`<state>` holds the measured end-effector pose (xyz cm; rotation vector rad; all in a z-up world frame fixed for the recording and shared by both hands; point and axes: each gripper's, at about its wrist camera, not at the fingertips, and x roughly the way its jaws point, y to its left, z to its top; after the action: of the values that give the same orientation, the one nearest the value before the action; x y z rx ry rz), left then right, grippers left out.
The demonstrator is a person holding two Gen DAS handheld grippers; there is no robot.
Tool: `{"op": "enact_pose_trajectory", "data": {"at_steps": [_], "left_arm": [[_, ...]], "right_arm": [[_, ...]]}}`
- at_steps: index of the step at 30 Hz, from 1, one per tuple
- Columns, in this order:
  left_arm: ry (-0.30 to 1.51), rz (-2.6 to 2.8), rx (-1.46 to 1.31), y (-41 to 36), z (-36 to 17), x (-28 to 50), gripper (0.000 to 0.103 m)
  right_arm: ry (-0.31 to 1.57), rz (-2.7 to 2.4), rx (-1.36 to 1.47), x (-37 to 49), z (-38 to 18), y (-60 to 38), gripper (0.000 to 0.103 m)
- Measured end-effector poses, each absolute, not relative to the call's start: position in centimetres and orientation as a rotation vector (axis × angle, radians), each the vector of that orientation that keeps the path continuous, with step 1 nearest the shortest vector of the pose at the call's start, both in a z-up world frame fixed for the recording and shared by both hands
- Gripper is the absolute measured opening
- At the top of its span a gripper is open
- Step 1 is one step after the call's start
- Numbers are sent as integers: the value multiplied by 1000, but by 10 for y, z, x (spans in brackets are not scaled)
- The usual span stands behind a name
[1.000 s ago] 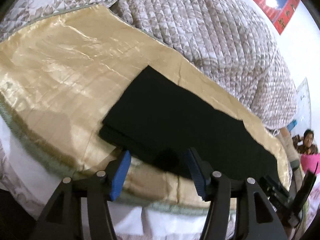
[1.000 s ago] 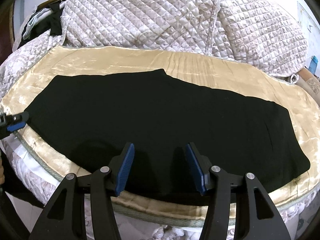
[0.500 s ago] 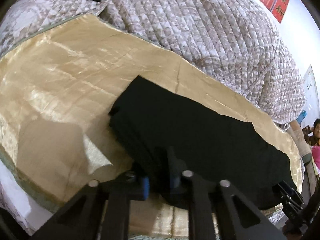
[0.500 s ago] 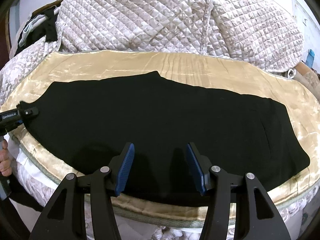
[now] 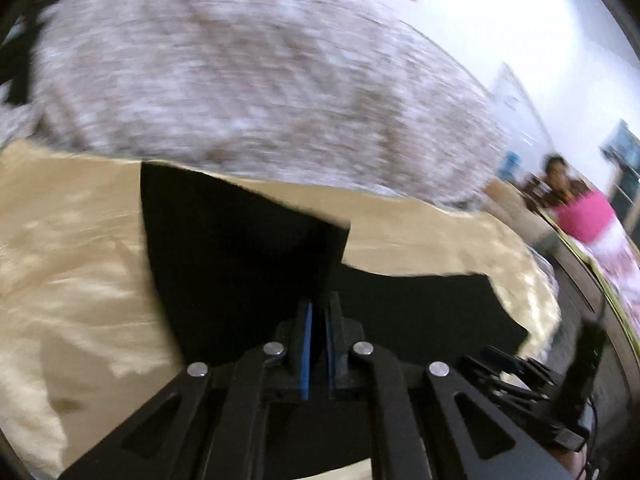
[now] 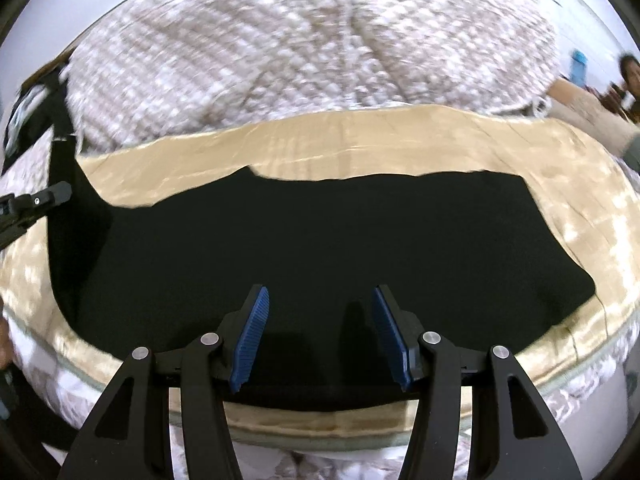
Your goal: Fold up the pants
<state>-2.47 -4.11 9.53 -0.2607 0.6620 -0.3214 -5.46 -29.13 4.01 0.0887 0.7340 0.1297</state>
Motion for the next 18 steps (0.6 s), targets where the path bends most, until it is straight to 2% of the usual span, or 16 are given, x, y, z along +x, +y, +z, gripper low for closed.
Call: {"op": "enact_pose_trajectory", "data": {"at_steps": [6, 9, 18], "left_arm": [[756, -535, -194, -123, 68, -19, 2], [812, -569, -173, -137, 49, -26, 2], [769, -381, -201, -49, 80, -29, 3]], "right_arm": [[738, 48, 170, -54, 42, -322, 54], [755, 30, 201, -53, 39, -332, 54], [774, 324, 335, -46, 38, -307, 54]]}}
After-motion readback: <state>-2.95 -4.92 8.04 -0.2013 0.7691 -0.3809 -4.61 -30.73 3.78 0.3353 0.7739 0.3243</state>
